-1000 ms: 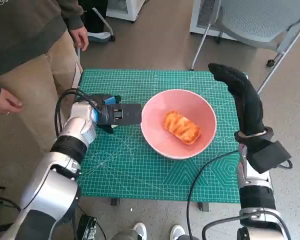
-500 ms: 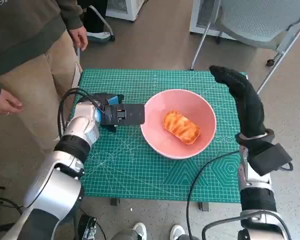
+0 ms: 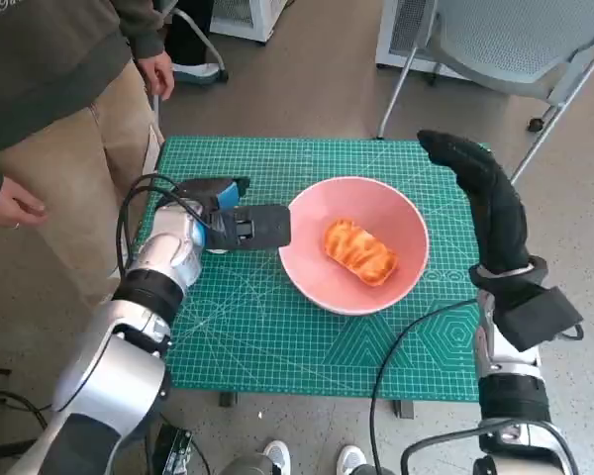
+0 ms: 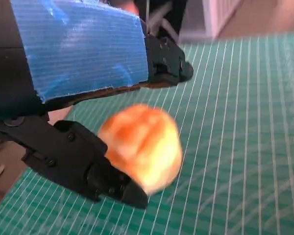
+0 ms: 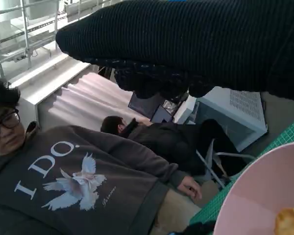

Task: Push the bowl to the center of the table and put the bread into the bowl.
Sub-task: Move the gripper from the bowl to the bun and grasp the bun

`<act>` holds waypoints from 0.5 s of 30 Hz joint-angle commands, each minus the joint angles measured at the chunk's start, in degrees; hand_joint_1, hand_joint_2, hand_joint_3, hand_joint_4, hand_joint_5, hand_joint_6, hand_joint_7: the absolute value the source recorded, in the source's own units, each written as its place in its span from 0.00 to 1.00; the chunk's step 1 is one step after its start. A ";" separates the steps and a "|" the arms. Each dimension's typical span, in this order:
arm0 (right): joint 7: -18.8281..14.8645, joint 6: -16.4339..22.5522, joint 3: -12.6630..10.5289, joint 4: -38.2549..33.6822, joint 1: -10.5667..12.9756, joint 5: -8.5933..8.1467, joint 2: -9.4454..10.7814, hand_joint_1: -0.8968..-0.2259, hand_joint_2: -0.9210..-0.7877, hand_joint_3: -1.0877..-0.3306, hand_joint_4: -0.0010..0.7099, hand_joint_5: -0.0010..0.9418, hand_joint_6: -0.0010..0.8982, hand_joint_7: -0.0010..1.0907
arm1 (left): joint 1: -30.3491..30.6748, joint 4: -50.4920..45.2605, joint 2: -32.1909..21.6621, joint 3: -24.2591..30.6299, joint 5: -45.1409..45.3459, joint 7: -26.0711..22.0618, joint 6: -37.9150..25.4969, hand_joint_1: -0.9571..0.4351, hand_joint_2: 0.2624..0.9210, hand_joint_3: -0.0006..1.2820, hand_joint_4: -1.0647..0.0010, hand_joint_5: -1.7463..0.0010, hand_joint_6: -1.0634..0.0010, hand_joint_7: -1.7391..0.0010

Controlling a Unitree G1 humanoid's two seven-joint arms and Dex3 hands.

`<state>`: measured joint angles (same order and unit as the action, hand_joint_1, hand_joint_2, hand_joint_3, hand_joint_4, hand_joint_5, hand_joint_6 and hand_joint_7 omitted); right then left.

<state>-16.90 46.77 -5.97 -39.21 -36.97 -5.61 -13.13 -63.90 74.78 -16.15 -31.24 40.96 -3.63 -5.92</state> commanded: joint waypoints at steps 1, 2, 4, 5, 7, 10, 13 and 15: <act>-0.40 -1.14 0.01 0.55 1.72 -0.09 -0.37 0.29 0.00 0.30 0.21 0.00 0.00 0.35 | 1.79 1.13 -0.11 -2.20 2.14 3.32 1.22 0.81 0.98 0.09 0.43 0.25 0.42 0.61; -0.37 -1.17 0.02 0.65 1.75 -0.04 -0.40 0.29 0.00 0.30 0.21 0.00 0.00 0.35 | 1.85 1.26 -0.17 -2.45 2.33 3.39 1.35 0.77 0.99 0.09 0.46 0.26 0.40 0.51; -0.35 -1.17 0.01 0.74 1.81 0.00 -0.47 0.30 0.00 0.30 0.21 0.00 0.00 0.35 | 1.86 1.54 -0.21 -2.79 2.53 3.04 1.43 0.73 0.99 0.10 0.49 0.26 0.38 0.42; -0.39 -1.17 -0.02 0.72 1.83 -0.05 -0.50 0.30 0.00 0.30 0.21 0.00 0.00 0.35 | 1.84 1.66 -0.19 -2.88 2.56 2.80 1.42 0.72 0.99 0.10 0.50 0.26 0.38 0.38; -0.52 -1.21 -0.05 0.72 1.87 -0.21 -0.53 0.30 0.00 0.30 0.21 0.00 0.00 0.35 | 1.85 1.80 -0.23 -2.93 2.48 2.45 1.58 0.70 0.99 0.09 0.51 0.26 0.35 0.37; -0.73 -1.29 -0.10 0.61 1.83 -0.43 -0.56 0.30 0.00 0.30 0.21 0.00 0.00 0.35 | 1.91 1.88 -0.34 -2.73 2.02 2.08 1.94 0.69 0.99 0.10 0.54 0.21 0.31 0.40; -0.73 -1.34 -0.09 0.36 1.64 -0.45 -0.62 0.29 0.00 0.30 0.21 0.00 0.00 0.35 | 1.87 1.93 -0.31 -2.25 1.39 1.56 2.00 0.69 0.99 0.10 0.55 0.17 0.31 0.44; -0.67 -1.41 -0.04 0.40 1.62 -0.43 -0.63 0.29 0.00 0.30 0.21 0.00 0.00 0.35 | 1.83 1.89 -0.31 -2.00 1.08 1.28 2.00 0.69 1.00 0.11 0.56 0.14 0.34 0.44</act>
<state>-16.97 46.23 -6.00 -38.33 -36.76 -6.22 -13.34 -63.26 75.88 -16.19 -33.60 42.57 -0.99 -4.15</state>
